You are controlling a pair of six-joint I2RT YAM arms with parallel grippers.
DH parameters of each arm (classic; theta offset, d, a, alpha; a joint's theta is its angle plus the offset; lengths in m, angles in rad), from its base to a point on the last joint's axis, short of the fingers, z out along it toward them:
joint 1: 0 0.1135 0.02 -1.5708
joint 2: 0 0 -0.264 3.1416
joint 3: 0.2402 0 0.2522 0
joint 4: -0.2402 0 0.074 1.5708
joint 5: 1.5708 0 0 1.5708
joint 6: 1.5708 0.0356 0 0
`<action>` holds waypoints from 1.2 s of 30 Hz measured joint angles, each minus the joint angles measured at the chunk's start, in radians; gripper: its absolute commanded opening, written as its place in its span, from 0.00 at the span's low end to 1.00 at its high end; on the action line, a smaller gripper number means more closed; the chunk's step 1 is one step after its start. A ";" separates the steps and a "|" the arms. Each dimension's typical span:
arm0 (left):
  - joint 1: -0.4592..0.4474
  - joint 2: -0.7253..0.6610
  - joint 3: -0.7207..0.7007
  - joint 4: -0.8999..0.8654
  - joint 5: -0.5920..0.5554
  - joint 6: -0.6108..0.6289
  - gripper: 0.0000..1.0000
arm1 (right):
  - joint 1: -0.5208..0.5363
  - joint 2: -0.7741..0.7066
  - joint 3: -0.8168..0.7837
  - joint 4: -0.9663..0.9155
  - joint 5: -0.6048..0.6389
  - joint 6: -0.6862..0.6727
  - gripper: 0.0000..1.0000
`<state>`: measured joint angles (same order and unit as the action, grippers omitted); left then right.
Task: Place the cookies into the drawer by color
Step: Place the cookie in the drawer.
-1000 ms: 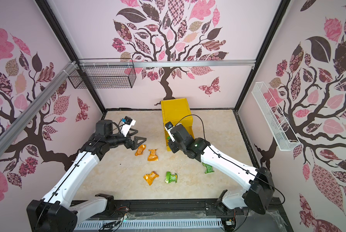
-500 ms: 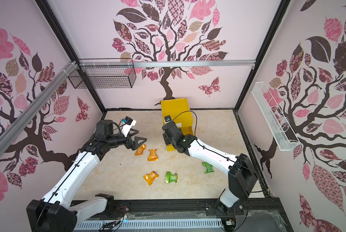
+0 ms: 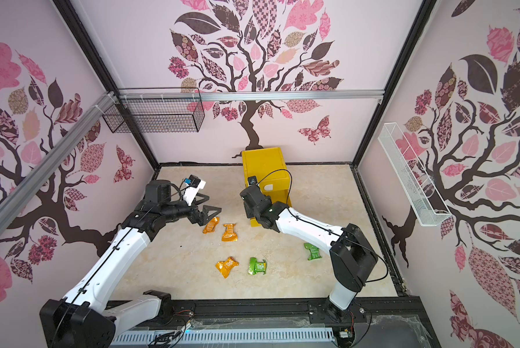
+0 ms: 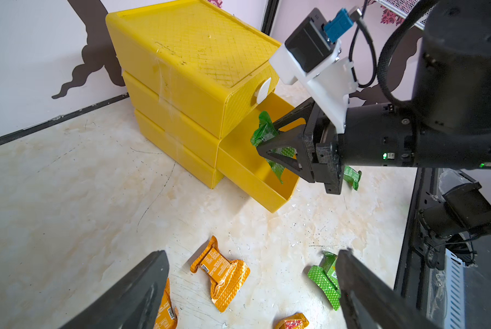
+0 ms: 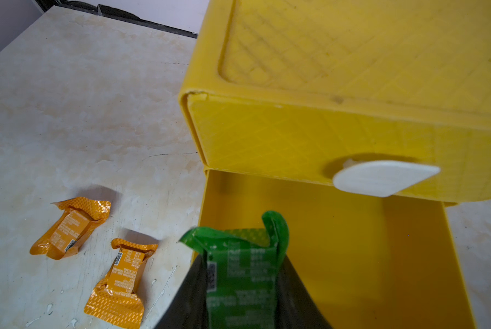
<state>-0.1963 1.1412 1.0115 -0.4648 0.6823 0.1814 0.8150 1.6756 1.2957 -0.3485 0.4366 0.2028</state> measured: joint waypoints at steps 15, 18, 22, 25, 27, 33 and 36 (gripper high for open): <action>0.000 0.000 0.000 -0.002 -0.003 0.006 0.97 | 0.000 0.016 0.000 -0.002 -0.006 0.035 0.49; 0.000 0.000 0.000 -0.007 -0.005 0.011 0.97 | 0.000 0.016 0.000 -0.002 -0.007 0.040 0.53; 0.000 0.001 0.000 -0.010 -0.007 0.017 0.97 | 0.000 0.016 0.000 -0.002 -0.007 0.041 0.56; 0.000 0.001 0.000 -0.016 -0.007 0.019 0.97 | 0.000 0.016 -0.001 -0.003 -0.007 0.040 0.57; 0.000 0.001 0.000 -0.018 -0.007 0.022 0.97 | 0.000 0.014 -0.004 -0.003 -0.006 0.040 0.59; 0.000 0.001 0.000 -0.022 -0.007 0.023 0.97 | 0.000 -0.027 -0.061 -0.014 -0.013 0.036 0.70; 0.000 0.001 0.000 -0.022 -0.007 0.025 0.97 | 0.000 -0.071 -0.092 -0.024 -0.024 0.026 0.74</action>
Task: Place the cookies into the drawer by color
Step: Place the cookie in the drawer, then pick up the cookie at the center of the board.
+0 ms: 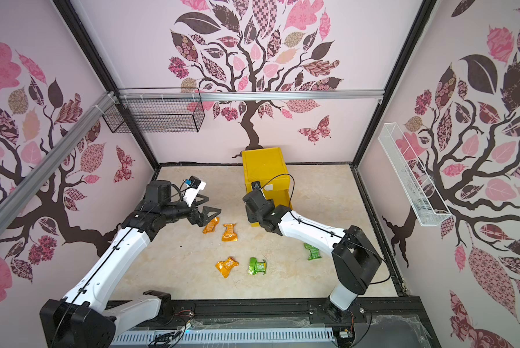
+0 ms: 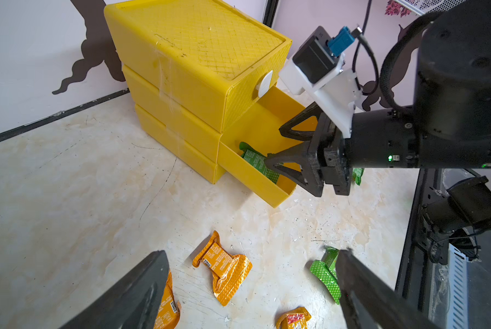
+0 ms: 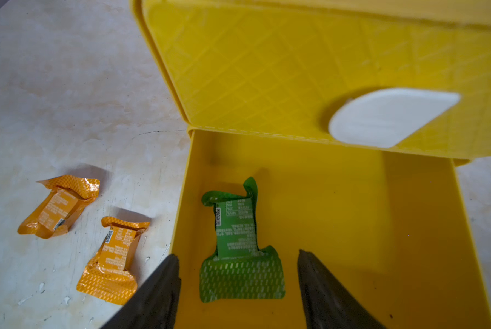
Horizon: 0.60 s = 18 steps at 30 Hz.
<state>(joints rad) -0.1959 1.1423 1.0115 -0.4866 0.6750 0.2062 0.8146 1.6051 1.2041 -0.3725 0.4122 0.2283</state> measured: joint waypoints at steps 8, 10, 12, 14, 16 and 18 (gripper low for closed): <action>0.000 0.001 0.000 0.005 0.000 0.004 0.97 | 0.000 -0.163 -0.081 -0.018 -0.051 -0.016 0.88; 0.000 0.001 0.000 0.006 0.000 0.004 0.97 | 0.000 -0.210 -0.113 -0.024 -0.075 -0.027 0.89; 0.001 0.001 0.000 0.006 0.000 0.005 0.97 | 0.001 -0.245 -0.134 -0.040 -0.097 -0.039 0.89; 0.002 0.001 0.000 0.006 0.000 0.008 0.97 | 0.009 -0.273 -0.154 -0.047 -0.116 -0.059 0.89; 0.004 0.001 0.000 0.006 0.000 0.008 0.97 | 0.019 -0.299 -0.179 -0.058 -0.130 -0.089 0.89; 0.004 0.001 0.000 0.006 0.000 0.009 0.97 | 0.036 -0.315 -0.195 -0.074 -0.149 -0.121 0.89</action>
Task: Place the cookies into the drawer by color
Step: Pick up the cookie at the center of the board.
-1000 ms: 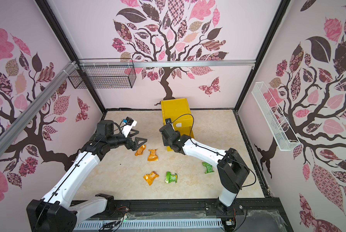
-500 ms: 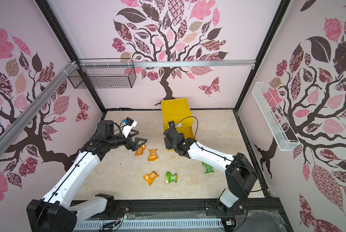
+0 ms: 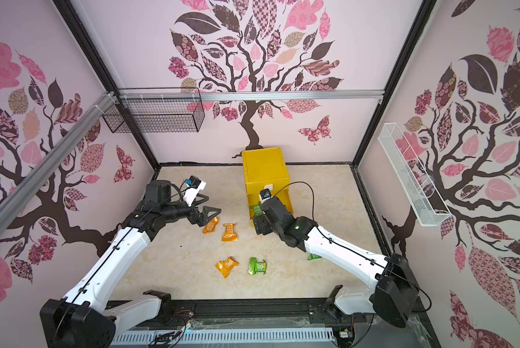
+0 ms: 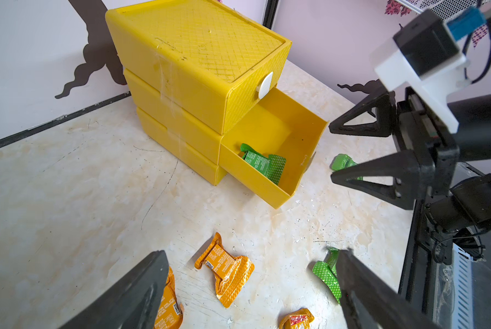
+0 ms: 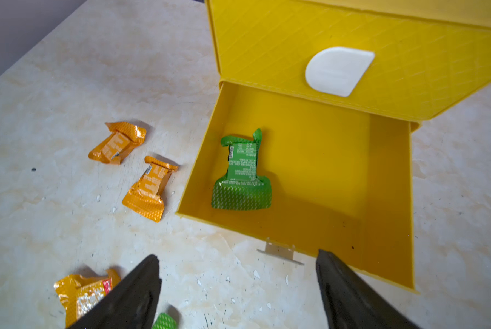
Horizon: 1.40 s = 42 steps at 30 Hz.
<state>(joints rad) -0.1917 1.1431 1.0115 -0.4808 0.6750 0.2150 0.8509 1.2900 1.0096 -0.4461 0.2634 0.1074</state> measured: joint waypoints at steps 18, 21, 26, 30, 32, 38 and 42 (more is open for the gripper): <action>0.005 0.000 -0.001 0.001 0.002 0.019 0.97 | 0.095 -0.108 -0.152 -0.050 -0.160 -0.182 0.99; 0.008 0.000 -0.008 0.008 0.003 0.020 0.97 | 0.095 -0.116 -0.181 -0.042 -0.196 -0.198 0.98; 0.013 0.000 -0.011 0.009 0.004 0.019 0.97 | 0.096 -0.106 -0.208 -0.047 -0.254 -0.211 0.95; 0.014 0.000 -0.017 0.014 0.007 0.017 0.97 | 0.103 -0.053 -0.208 -0.042 -0.283 -0.225 0.94; 0.014 0.000 -0.017 0.015 0.009 0.016 0.97 | 0.108 -0.023 -0.208 -0.042 -0.294 -0.228 0.94; 0.015 0.000 -0.019 0.016 0.009 0.014 0.97 | 0.125 0.046 -0.204 -0.049 -0.315 -0.256 0.93; 0.017 0.000 -0.019 0.016 0.008 0.014 0.97 | 0.147 0.092 -0.188 -0.074 -0.327 -0.290 0.92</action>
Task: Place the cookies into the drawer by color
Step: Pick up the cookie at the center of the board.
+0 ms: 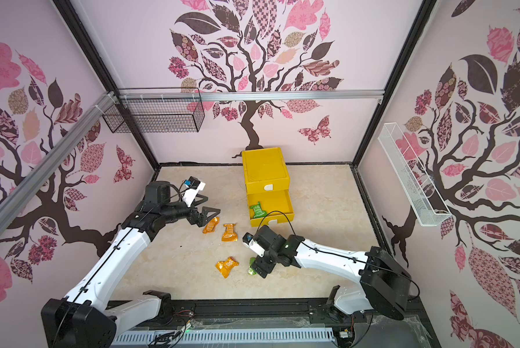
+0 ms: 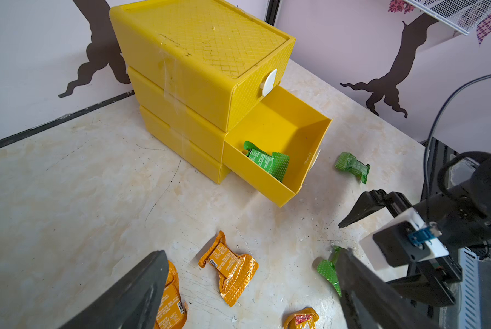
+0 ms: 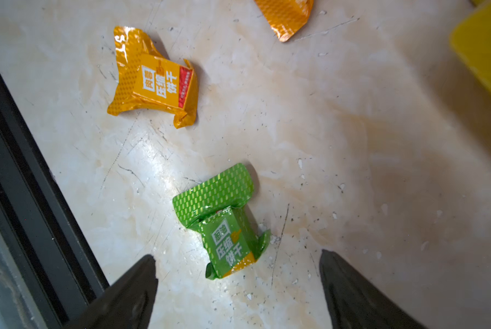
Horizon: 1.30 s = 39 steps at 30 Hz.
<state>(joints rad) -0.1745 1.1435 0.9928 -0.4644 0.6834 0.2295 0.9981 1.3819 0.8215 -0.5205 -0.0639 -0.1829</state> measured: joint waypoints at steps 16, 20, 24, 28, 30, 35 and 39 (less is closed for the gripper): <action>0.006 0.007 0.000 0.006 0.003 -0.009 0.97 | 0.042 0.143 0.077 -0.107 0.039 -0.097 0.85; 0.008 0.013 0.000 0.006 0.003 -0.019 0.97 | 0.045 0.159 0.078 -0.105 0.043 -0.106 0.80; 0.011 0.013 0.000 0.006 0.003 -0.019 0.97 | 0.045 0.204 0.083 -0.101 0.047 -0.116 0.77; 0.013 0.013 0.000 0.006 0.007 -0.020 0.97 | 0.046 0.251 0.095 -0.108 0.054 -0.118 0.70; 0.013 0.013 0.000 0.006 0.007 -0.020 0.97 | 0.046 0.271 0.108 -0.113 0.059 -0.121 0.68; 0.014 0.013 0.000 0.006 0.011 -0.023 0.97 | 0.046 0.300 0.145 -0.124 0.078 -0.114 0.61; 0.016 0.013 0.000 0.007 0.011 -0.023 0.97 | 0.046 0.301 0.146 -0.123 0.086 -0.114 0.56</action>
<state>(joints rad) -0.1585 1.1568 0.9928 -0.4576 0.6941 0.2066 1.0439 1.6829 0.9672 -0.6434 0.0219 -0.2966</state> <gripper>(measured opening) 0.974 0.595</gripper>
